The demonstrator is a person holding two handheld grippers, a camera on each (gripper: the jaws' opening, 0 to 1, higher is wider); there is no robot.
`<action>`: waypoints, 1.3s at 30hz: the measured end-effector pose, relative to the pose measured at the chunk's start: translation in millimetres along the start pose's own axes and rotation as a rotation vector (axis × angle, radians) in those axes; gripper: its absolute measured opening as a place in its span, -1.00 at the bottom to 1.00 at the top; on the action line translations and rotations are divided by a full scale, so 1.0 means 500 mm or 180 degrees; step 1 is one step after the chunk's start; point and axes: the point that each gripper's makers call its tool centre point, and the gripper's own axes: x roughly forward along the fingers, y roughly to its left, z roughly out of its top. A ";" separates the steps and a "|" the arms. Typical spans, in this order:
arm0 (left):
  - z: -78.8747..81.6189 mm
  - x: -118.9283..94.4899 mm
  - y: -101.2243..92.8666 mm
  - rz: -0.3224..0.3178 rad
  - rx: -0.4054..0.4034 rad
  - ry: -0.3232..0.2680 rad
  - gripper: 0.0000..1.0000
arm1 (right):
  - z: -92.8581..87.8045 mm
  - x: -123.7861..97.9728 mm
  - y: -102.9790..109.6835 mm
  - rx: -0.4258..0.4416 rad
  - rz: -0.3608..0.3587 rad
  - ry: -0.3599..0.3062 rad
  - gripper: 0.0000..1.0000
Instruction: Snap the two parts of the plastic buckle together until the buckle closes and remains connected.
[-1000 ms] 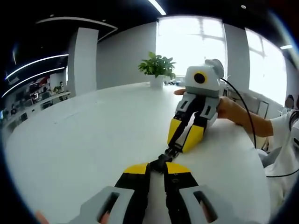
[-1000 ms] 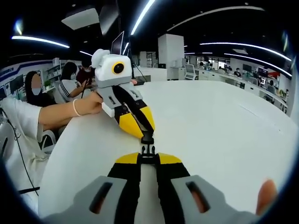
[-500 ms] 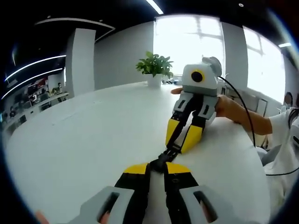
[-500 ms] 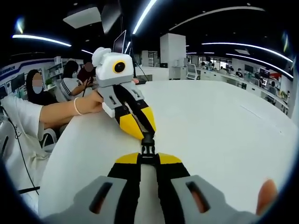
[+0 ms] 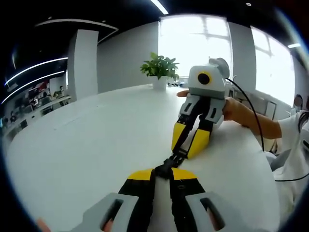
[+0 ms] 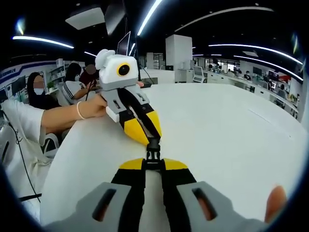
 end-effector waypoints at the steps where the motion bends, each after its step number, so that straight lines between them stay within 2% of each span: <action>1: 0.000 0.000 0.000 0.0000 -0.0001 0.0000 -0.78 | 0.000 0.000 0.001 -0.0002 0.0000 -0.0002 -0.74; 22: 0.001 0.002 0.003 -0.0052 -0.0023 -0.0014 -0.77 | -0.005 0.004 0.000 -0.0007 -0.0009 0.0024 -0.74; 39: 0.001 0.004 -0.012 -0.0143 -0.0021 -0.0028 -0.77 | -0.005 0.007 0.006 -0.0033 0.0010 0.0028 -0.74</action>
